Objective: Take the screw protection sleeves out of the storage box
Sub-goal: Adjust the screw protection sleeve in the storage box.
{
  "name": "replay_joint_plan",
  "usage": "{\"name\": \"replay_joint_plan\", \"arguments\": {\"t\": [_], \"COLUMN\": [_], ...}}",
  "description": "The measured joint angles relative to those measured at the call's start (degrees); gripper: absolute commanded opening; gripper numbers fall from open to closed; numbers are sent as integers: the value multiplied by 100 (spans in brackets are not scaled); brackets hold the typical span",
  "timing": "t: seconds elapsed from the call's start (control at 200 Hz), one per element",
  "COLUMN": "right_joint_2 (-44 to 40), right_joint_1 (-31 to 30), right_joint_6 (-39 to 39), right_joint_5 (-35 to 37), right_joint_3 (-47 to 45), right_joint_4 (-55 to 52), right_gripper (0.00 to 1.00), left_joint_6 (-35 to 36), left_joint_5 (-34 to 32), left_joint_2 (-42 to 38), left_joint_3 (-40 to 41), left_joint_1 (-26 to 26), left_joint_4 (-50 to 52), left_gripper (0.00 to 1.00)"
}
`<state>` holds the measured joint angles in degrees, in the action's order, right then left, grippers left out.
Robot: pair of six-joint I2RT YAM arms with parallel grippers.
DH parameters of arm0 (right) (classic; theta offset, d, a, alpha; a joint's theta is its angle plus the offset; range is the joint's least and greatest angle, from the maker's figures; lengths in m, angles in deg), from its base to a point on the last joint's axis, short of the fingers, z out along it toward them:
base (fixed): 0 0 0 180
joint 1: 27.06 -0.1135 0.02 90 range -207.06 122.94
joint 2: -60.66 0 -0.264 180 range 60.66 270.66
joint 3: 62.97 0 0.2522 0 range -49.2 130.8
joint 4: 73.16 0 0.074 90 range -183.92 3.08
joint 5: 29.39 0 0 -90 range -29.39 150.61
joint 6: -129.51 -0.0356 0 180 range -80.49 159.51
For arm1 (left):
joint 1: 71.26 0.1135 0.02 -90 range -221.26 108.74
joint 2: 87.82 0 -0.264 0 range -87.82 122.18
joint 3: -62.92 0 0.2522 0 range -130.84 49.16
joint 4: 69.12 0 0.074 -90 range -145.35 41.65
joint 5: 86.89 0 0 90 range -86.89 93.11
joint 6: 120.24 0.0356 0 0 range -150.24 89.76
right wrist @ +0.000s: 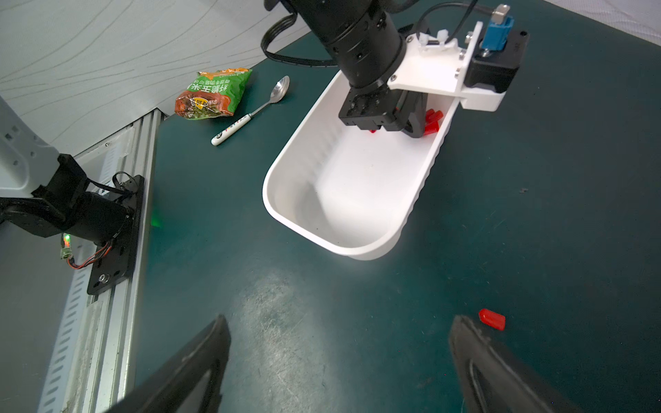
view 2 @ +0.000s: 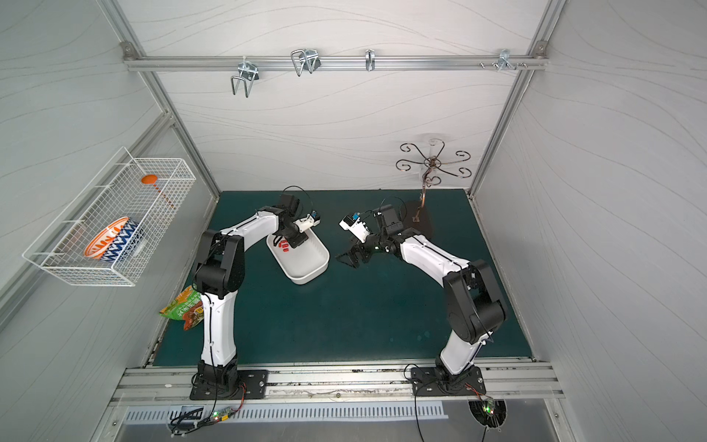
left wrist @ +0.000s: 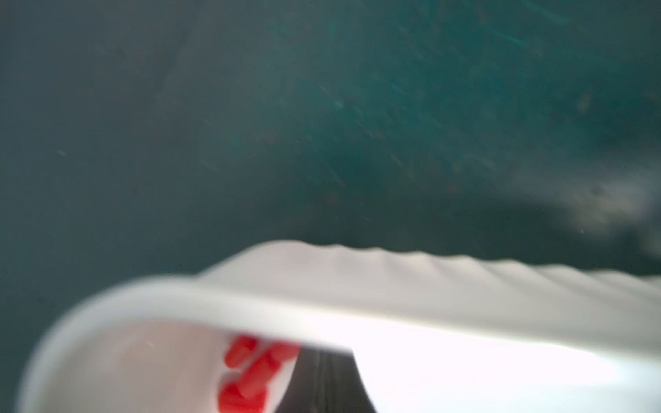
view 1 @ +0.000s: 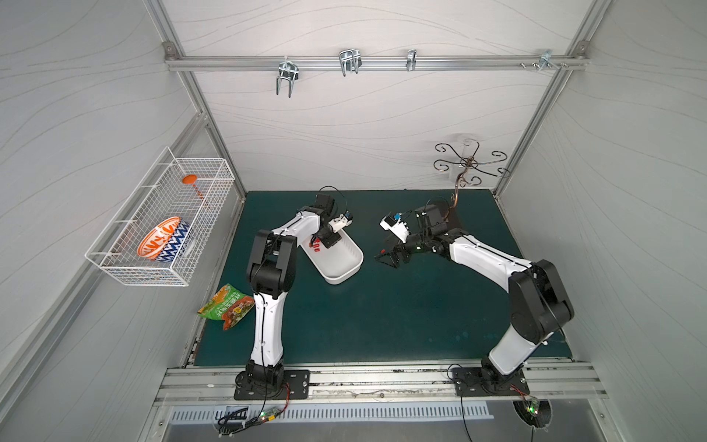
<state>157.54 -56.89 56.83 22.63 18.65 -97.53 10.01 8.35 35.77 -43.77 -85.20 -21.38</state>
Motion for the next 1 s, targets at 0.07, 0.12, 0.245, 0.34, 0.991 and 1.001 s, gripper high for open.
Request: {"name": "replay_joint_plan", "arguments": {"t": [0.07, 0.12, 0.245, 0.34, 0.991, 1.001], "right_joint_2": [0, 0, -9, -22, -26, -26], "right_joint_1": [0, 0, 2, 7, 35, 35], "right_joint_6": [2, 2, 4, 7, 7, 7], "right_joint_5": [0, 0, 0, 0, -4, -7], "right_joint_3": [0, 0, 0, 0, 0, 0], "right_joint_4": [-20, -33, -59, -61, -105, -105], "right_gripper": [99, 99, 99, 99, 99, 99], "left_joint_6": [-66, -125, -251, -295, 52, 55], "left_joint_5": [103, 177, 269, 247, -13, -15], "left_joint_2": [-175, -310, -599, -651, 275, 284], "left_joint_3": [188, 289, 389, 382, -398, -398], "left_joint_1": [0, 0, 0, 0, 33, 33], "left_joint_4": [-4, 0, -50, -190, -195, -195], "left_gripper": [0, 0, 0, 14, 34, 33]}}
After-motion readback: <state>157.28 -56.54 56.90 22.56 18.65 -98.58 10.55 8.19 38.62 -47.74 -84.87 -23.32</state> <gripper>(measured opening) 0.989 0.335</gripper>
